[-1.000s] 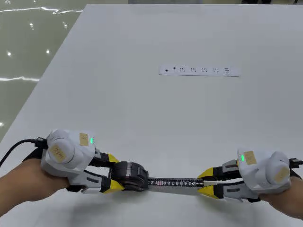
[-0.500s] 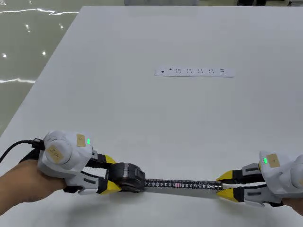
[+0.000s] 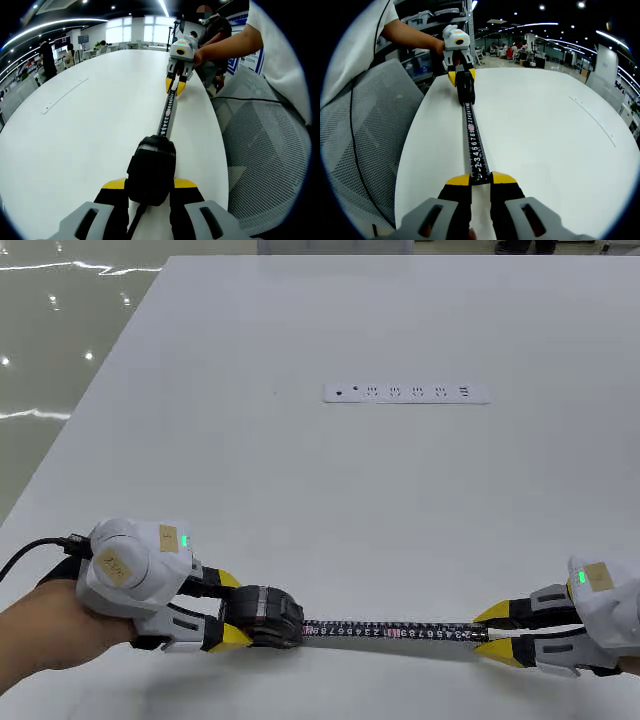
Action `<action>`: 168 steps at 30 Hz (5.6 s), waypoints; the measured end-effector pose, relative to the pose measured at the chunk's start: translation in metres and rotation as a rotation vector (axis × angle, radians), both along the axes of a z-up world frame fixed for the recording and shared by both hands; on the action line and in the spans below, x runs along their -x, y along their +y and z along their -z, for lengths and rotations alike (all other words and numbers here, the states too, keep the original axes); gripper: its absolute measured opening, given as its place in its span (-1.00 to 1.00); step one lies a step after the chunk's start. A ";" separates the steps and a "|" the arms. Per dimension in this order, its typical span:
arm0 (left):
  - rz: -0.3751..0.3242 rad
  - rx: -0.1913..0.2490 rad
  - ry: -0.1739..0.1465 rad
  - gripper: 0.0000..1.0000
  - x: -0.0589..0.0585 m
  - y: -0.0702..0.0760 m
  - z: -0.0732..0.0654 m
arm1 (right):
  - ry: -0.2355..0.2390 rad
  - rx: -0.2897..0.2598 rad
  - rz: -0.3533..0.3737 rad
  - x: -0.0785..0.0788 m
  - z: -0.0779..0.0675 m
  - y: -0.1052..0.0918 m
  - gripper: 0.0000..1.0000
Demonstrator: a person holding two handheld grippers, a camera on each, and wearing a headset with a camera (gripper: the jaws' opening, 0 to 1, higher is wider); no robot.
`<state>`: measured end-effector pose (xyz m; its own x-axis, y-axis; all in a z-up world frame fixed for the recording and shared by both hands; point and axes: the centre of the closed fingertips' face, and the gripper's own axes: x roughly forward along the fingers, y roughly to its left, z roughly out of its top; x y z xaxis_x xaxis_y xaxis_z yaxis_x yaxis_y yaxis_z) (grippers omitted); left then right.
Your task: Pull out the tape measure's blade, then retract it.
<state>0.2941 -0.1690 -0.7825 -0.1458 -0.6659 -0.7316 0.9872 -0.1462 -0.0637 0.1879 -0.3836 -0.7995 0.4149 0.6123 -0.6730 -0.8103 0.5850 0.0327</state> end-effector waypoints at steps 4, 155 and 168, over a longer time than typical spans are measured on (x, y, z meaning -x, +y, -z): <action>-0.001 0.000 0.001 -0.44 0.000 0.000 0.000 | 0.004 0.001 0.006 0.002 0.001 -0.004 -0.79; -0.657 0.251 0.096 0.80 0.018 0.060 -0.055 | -0.064 -0.066 0.531 0.059 -0.050 -0.037 0.68; -0.731 0.277 0.109 0.88 0.020 0.070 -0.054 | -0.074 -0.077 0.590 0.074 -0.054 -0.036 0.77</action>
<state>0.2737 -0.0989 -0.7288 0.3375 -0.7769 -0.5315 0.8296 0.5123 -0.2220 0.1139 -0.4196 -0.7457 0.7440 0.3097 -0.5920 -0.3508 0.9352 0.0483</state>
